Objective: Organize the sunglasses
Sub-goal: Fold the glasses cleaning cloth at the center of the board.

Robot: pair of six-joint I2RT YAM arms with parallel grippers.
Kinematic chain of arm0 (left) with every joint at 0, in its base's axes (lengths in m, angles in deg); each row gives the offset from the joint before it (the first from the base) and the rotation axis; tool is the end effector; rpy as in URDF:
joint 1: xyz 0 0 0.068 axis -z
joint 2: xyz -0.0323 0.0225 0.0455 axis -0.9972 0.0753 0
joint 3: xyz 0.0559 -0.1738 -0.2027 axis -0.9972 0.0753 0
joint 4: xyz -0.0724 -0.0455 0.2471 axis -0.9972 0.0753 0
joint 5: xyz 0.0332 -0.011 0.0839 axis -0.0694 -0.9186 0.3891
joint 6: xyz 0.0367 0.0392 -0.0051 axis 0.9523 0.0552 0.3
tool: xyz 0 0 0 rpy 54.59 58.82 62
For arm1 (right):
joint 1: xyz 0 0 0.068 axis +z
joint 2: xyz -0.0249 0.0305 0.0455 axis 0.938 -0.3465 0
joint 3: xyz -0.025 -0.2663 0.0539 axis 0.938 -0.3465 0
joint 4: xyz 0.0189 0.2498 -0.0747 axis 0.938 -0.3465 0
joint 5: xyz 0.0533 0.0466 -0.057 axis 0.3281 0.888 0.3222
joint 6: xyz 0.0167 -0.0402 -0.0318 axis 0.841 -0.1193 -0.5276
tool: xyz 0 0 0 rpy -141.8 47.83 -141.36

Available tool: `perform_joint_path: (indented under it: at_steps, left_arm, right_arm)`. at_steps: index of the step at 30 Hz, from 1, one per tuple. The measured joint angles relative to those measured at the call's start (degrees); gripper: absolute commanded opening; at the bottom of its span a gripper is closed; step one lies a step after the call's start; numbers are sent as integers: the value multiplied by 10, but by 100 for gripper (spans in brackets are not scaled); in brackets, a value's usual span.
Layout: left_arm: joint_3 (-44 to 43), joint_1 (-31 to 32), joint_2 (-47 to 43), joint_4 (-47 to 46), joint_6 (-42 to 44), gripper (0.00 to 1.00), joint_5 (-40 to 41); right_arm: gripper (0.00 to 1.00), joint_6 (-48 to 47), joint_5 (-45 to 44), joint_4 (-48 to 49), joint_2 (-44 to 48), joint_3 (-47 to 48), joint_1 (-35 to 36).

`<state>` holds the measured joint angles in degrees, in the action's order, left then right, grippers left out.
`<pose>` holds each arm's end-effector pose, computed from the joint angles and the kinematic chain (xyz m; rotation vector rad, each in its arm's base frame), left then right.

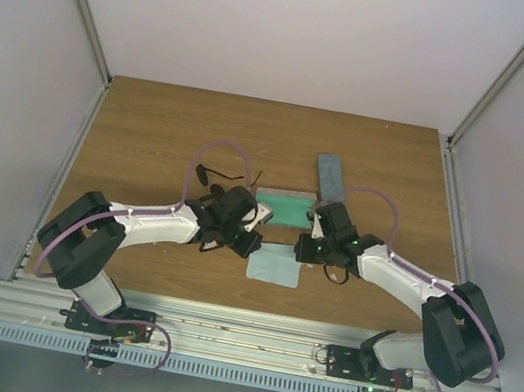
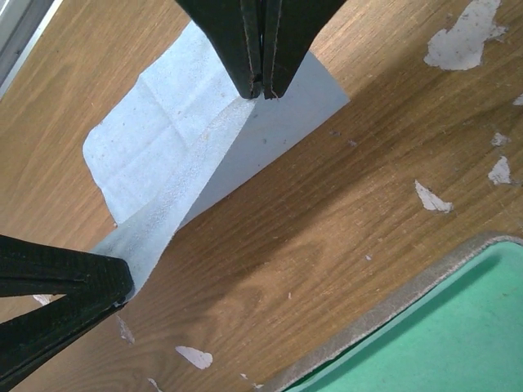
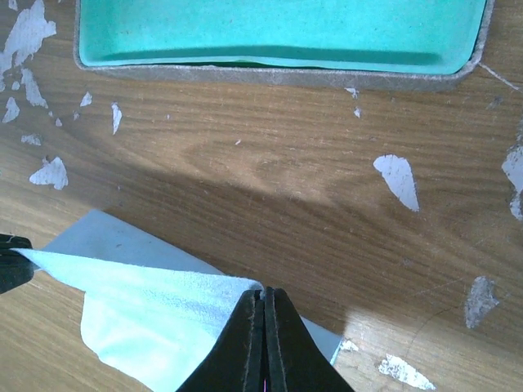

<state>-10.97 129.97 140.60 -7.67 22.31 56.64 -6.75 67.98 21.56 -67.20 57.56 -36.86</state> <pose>0.2136 -0.2208 0.1703 0.7195 2.5521 -0.7166 0.2061 0.1419 0.1651 -0.1052 2.7249 0.6390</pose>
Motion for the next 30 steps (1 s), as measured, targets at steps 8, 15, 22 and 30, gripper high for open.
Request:
perform_joint_path:
  at_steps: [8,15,22,30]
  left_arm:
    - [0,-1,3,6,0,0,-18]
    - [0,-1,16,14,-2,0,-28]
    - [1,-1,29,16,-12,0,-30]
    - [1,-1,36,16,-13,8,-36]
  right_arm:
    - [1,-4,23,0,6,-18,-1]
    - [1,-4,38,0,6,-30,-1]
    - [1,-10,49,1,5,-32,-1]
    - [5,-13,64,8,-6,-47,-1]
